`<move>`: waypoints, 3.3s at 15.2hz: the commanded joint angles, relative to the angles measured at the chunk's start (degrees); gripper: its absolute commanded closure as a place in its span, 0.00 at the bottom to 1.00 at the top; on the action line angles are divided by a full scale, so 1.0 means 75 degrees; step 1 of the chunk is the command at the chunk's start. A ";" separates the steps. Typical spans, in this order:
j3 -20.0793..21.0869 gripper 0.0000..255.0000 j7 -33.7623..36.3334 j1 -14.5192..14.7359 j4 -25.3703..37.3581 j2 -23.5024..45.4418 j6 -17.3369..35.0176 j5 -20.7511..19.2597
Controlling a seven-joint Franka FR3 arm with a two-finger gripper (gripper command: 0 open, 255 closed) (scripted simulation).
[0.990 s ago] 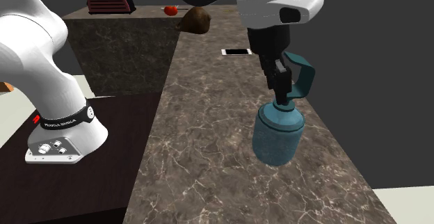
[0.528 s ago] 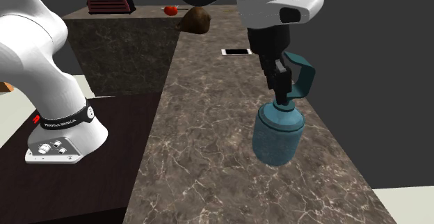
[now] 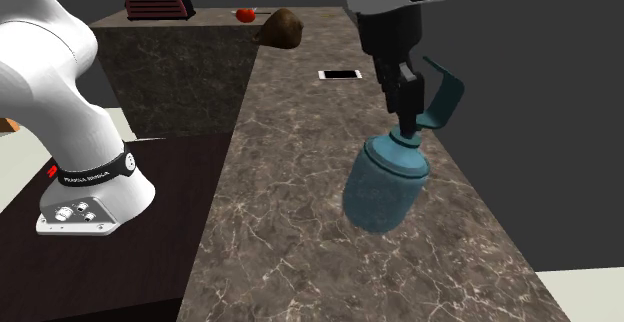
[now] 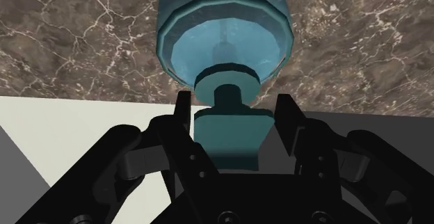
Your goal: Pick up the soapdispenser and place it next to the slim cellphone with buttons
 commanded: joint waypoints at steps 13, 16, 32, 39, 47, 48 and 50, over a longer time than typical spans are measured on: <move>0.0085 1.00 0.0293 -0.0022 0.0941 -0.0550 -0.1452 -0.0318; 0.0102 1.00 0.0330 -0.0023 0.1176 -0.0627 -0.1759 -0.0354; 0.0162 1.00 0.0440 -0.0008 0.2677 -0.0771 -0.3396 -0.0424; 0.0167 1.00 0.0449 0.0004 0.3479 -0.0692 -0.4123 -0.0402; 0.0150 1.00 0.0435 0.0014 0.4527 -0.0489 -0.4976 -0.0339; 0.0146 1.00 0.0432 0.0014 0.4670 -0.0454 -0.5086 -0.0328; 0.0136 1.00 0.0423 0.0014 0.4963 -0.0378 -0.5307 -0.0304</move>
